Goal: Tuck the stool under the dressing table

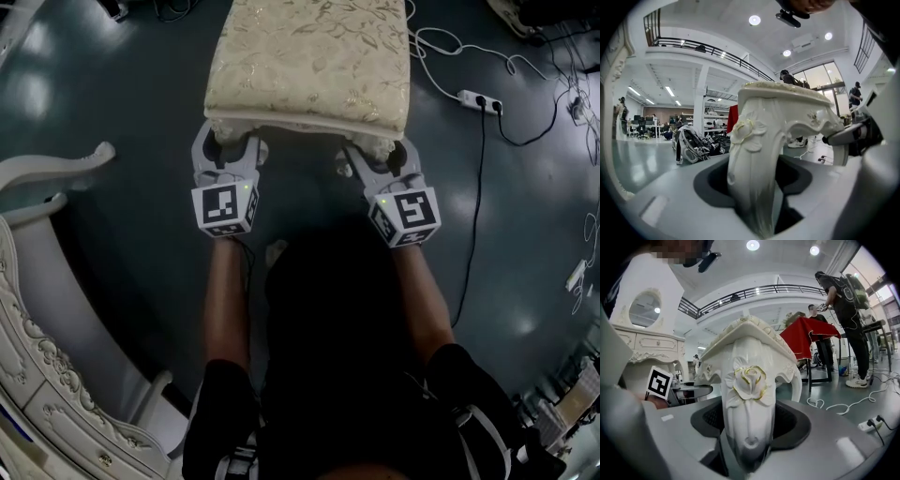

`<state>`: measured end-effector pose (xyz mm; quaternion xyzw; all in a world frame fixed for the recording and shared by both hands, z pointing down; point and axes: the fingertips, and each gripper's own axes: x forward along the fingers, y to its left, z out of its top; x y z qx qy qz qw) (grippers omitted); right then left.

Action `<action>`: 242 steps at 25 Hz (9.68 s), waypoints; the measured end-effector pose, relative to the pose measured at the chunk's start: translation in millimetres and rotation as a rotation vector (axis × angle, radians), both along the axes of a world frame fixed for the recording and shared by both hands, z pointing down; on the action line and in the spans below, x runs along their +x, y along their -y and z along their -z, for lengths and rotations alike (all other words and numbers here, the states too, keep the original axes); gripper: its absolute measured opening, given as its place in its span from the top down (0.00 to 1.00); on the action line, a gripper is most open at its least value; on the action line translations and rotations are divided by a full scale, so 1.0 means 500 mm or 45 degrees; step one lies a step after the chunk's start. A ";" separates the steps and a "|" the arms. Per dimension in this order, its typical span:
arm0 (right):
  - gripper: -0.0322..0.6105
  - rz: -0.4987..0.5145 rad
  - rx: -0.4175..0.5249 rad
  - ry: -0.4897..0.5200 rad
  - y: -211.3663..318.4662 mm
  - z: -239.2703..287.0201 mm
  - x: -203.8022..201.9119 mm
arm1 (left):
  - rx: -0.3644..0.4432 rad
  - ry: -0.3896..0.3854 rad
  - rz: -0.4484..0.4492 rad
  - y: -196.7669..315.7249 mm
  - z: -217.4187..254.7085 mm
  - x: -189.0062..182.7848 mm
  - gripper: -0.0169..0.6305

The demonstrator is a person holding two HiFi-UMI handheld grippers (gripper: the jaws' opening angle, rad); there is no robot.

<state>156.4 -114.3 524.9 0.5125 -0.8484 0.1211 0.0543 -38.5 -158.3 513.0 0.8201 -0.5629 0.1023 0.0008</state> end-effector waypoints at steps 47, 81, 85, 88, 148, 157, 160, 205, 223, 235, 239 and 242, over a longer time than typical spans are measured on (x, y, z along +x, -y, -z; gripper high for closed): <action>0.57 0.130 0.042 0.240 0.011 0.215 -0.177 | 0.129 -0.130 0.269 -0.101 0.211 -0.190 0.59; 0.57 0.126 0.056 0.274 -0.003 0.177 -0.171 | 0.119 -0.121 0.263 -0.117 0.179 -0.185 0.59; 0.57 0.272 0.037 0.278 -0.012 0.183 -0.262 | 0.123 -0.115 0.407 -0.171 0.186 -0.270 0.59; 0.57 0.349 0.012 0.287 -0.017 0.165 -0.335 | 0.115 -0.107 0.482 -0.199 0.171 -0.338 0.59; 0.57 0.579 0.109 0.229 0.199 -0.041 -0.685 | 0.252 -0.152 0.712 -0.060 -0.053 -0.662 0.59; 0.57 0.614 0.132 0.175 0.185 -0.063 -0.672 | 0.123 -0.091 0.693 -0.068 -0.084 -0.648 0.59; 0.57 0.622 0.099 0.121 0.170 -0.079 -0.661 | 0.071 -0.097 0.691 -0.081 -0.097 -0.639 0.59; 0.57 0.614 -0.023 -0.186 0.232 -0.268 -0.696 | -0.103 -0.005 0.622 0.015 -0.274 -0.684 0.59; 0.56 0.641 -0.006 -0.223 0.311 -0.311 -0.729 | -0.114 0.009 0.621 0.095 -0.312 -0.711 0.59; 0.56 0.646 0.001 -0.212 0.373 -0.315 -0.753 | -0.102 0.000 0.634 0.151 -0.316 -0.732 0.59; 0.56 0.640 0.006 -0.208 0.391 -0.317 -0.761 | -0.102 0.002 0.634 0.170 -0.320 -0.741 0.59; 0.56 0.632 0.011 -0.205 0.407 -0.317 -0.767 | -0.105 0.001 0.630 0.187 -0.324 -0.749 0.59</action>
